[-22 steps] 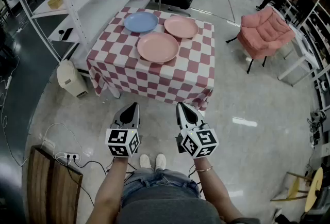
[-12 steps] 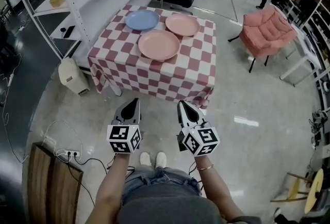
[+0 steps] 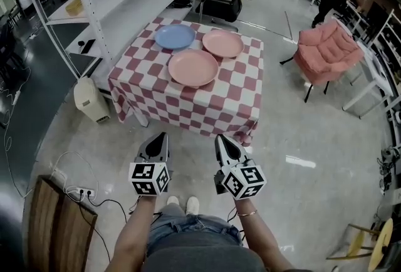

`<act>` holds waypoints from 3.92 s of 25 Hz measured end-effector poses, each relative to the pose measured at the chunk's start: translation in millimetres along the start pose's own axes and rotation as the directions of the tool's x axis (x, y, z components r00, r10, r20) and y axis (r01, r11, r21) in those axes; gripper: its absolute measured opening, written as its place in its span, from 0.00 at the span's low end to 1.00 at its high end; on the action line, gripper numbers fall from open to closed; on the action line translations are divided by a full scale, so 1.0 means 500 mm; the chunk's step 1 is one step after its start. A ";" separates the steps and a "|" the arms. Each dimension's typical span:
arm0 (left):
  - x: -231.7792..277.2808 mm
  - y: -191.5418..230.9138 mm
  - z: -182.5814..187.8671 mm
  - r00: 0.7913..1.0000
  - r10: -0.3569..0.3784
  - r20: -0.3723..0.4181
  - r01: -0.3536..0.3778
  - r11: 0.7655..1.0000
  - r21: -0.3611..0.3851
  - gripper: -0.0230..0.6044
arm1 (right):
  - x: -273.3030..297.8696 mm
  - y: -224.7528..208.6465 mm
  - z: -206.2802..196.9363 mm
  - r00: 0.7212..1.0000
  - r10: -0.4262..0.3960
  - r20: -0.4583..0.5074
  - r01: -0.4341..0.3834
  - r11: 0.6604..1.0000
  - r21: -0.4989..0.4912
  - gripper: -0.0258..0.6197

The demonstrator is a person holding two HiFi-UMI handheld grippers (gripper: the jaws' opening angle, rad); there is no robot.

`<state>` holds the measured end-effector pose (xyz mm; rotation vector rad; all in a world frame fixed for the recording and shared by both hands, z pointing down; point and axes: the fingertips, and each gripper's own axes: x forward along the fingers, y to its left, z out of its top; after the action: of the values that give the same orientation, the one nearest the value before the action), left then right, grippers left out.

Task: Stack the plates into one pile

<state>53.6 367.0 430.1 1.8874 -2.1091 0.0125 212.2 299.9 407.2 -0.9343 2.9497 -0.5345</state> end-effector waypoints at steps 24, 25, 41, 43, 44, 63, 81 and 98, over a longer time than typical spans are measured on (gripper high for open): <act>0.257 0.146 0.052 1.000 0.000 -0.027 0.001 0.999 0.035 0.06 | 0.250 -0.126 0.018 0.999 -0.037 -0.020 0.037 0.999 0.035 0.05; 0.277 0.162 0.055 1.000 -0.001 -0.031 0.002 1.000 0.028 0.06 | 0.271 -0.133 0.018 0.999 -0.044 -0.024 0.045 0.998 0.037 0.05; 0.567 0.344 0.104 0.988 -0.095 -0.125 0.093 0.995 -0.026 0.06 | 0.543 -0.240 0.039 0.976 -0.196 -0.092 0.199 0.980 0.018 0.05; 0.598 0.358 0.109 0.985 -0.102 -0.137 0.099 0.995 -0.025 0.06 | 0.562 -0.258 0.042 0.969 -0.228 -0.100 0.230 0.973 0.015 0.05; 0.613 0.366 0.112 0.985 -0.101 -0.140 0.098 0.995 -0.028 0.06 | 0.572 -0.266 0.043 0.965 -0.241 -0.104 0.243 0.970 0.014 0.05; 0.754 0.375 0.095 0.947 -0.199 -0.253 0.196 0.980 -0.040 0.06 | 0.635 -0.362 0.041 0.902 -0.394 -0.176 0.393 0.918 -0.043 0.06; 0.817 0.392 0.051 0.921 -0.146 -0.360 0.123 0.989 -0.085 0.22 | 0.666 -0.457 -0.008 0.863 -0.401 -0.307 0.430 0.903 0.030 0.29; 0.864 0.378 0.000 0.866 -0.154 -0.476 0.116 0.987 -0.108 0.21 | 0.696 -0.499 -0.082 0.814 -0.363 -0.454 0.429 0.902 0.047 0.29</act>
<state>-166.2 -26.6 568.8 1.7550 -1.6143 0.3345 61.0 -72.9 560.4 -1.6213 3.0094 -1.0946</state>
